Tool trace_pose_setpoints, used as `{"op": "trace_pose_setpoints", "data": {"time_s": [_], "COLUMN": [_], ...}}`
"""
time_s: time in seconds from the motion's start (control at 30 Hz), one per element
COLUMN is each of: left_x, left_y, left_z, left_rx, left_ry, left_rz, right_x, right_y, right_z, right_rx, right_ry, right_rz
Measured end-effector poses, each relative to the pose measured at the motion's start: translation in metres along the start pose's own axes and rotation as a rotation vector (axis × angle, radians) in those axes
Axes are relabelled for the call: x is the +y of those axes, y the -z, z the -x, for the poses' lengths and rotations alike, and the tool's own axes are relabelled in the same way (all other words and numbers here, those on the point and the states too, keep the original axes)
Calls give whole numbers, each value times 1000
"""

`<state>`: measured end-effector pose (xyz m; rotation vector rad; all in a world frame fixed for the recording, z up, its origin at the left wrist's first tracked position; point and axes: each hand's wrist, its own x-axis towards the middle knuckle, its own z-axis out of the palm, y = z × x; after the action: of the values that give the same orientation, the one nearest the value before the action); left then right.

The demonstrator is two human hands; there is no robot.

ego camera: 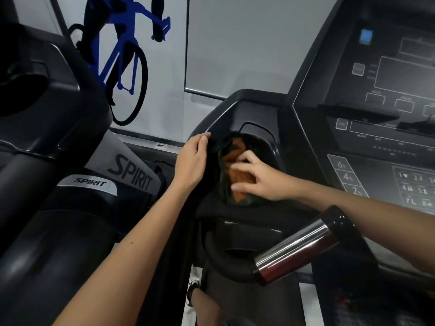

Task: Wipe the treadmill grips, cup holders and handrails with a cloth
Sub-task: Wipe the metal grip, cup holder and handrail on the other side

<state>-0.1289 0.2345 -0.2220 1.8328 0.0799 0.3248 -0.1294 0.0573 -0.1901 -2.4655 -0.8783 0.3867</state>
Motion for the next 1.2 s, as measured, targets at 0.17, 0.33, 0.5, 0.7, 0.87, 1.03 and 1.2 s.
{"op": "trace_pose_setpoints", "data": {"time_s": [0.17,0.33,0.5,0.7,0.87,1.03,1.2], "left_x": [-4,1,-2,-5,-1,1,3], "left_y": [0,-2,-3,-3,-6,-9,-9], "left_z": [0,3,3,0,4,8,13], "left_rx": [-31,21,22,-6,7,-28,-65], "left_ry": [-26,-15,-38,-71,-121,-290,-390], "left_rz": [-12,-88,-123,-155,-270,-398,-562], "right_x": [-10,-9,0,-1,-9,-6,-8], "right_y": [4,-5,-9,-1,-3,1,28], "right_z": [1,-37,-21,-6,-32,-7,25], "right_rx": [-32,113,189,22,160,3,-250], "right_ry": [37,-293,-184,-114,-338,-107,40], "right_rz": [0,-173,-201,-262,-307,-107,218]}}
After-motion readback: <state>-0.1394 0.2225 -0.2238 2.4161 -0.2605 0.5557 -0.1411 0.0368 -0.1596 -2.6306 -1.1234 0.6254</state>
